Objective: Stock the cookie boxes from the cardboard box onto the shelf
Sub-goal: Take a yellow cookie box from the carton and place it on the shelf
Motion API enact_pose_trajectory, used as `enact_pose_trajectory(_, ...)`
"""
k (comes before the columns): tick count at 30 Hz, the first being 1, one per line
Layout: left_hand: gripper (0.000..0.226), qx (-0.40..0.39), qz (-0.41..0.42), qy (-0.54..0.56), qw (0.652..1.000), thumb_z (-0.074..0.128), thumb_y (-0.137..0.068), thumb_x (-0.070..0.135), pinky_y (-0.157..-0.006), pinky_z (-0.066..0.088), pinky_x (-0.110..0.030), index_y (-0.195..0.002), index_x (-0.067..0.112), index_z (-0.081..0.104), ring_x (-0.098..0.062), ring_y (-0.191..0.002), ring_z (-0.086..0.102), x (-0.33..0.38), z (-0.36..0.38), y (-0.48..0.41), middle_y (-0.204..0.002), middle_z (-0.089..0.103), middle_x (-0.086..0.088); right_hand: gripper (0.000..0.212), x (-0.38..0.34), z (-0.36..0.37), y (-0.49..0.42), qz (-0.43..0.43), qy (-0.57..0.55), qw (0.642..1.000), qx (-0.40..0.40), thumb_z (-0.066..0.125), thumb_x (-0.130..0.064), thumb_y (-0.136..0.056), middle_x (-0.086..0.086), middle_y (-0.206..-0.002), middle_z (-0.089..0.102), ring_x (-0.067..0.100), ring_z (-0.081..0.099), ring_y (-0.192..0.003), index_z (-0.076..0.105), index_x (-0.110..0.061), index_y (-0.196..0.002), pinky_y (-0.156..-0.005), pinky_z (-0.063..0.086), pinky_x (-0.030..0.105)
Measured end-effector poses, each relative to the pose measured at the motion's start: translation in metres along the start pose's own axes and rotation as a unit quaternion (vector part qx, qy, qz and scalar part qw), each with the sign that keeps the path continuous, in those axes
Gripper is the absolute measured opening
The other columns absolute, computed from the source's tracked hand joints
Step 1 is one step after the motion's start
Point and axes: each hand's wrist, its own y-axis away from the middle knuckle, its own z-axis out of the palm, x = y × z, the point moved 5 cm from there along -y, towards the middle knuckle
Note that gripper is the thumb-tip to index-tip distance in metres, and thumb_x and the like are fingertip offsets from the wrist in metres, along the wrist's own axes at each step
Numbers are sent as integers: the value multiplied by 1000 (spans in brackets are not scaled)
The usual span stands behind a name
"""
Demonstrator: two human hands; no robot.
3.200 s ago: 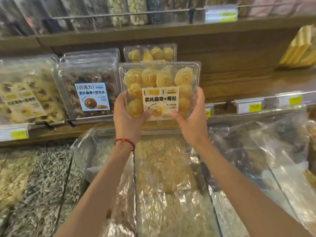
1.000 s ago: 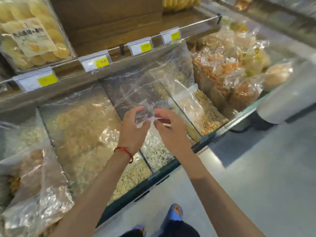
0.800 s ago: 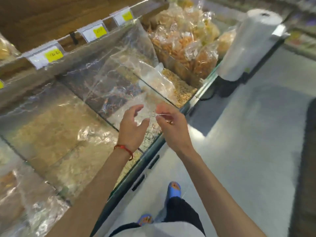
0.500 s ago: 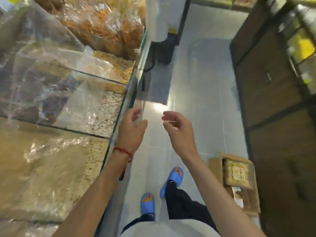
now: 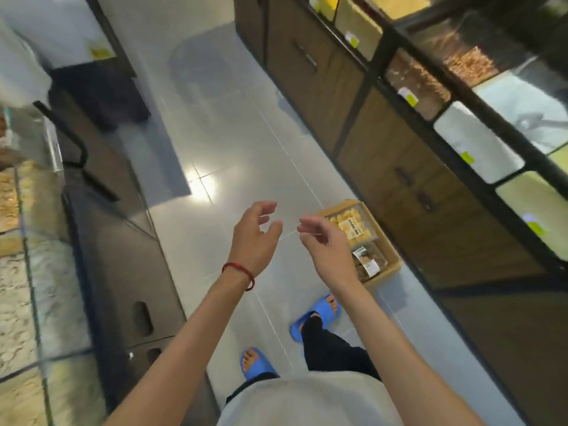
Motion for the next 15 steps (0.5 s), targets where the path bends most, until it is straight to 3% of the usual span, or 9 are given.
enact_pose_trajectory(3, 30, -43, 4, -25, 999, 60, -94, 12, -81, 44, -11, -124, 19, 59, -10, -110, 57, 16, 52, -28, -125, 60, 6, 30, 18, -44, -30, 28, -33, 998, 38, 60, -4, -98, -3, -113, 71, 7, 65, -107, 68, -19, -122, -91, 52, 21)
enact_pose_trajectory(6, 29, -67, 4, -55, 996, 60, -94, 12, -76, 42, -4, -122, 18, 60, -9, -106, 58, 29, 101, -56, -122, 61, 7, 29, 29, -83, -68, 46, -53, 996, 54, 60, -5, -97, -2, -112, 70, 8, 65, -105, 67, -16, -123, -86, 48, 15)
enact_pose_trajectory(9, 29, -90, 2, -75, 993, 61, -93, 12, -74, 41, 0, -122, 17, 61, -9, -104, 58, 42, 150, -83, -120, 61, 8, 29, 40, -121, -100, 68, -79, 992, 72, 61, -6, -97, -2, -113, 69, 9, 65, -107, 66, -17, -124, -87, 49, 17)
enact_pose_trajectory(15, 23, -149, -15, -112, 982, 60, -94, 12, -75, 40, -5, -115, 21, 61, -10, -103, 58, 55, 237, -132, -116, 61, 8, 26, 70, -188, -143, 129, -118, 979, 106, 59, -10, -100, -6, -113, 67, 11, 64, -109, 66, -23, -121, -91, 55, 29)
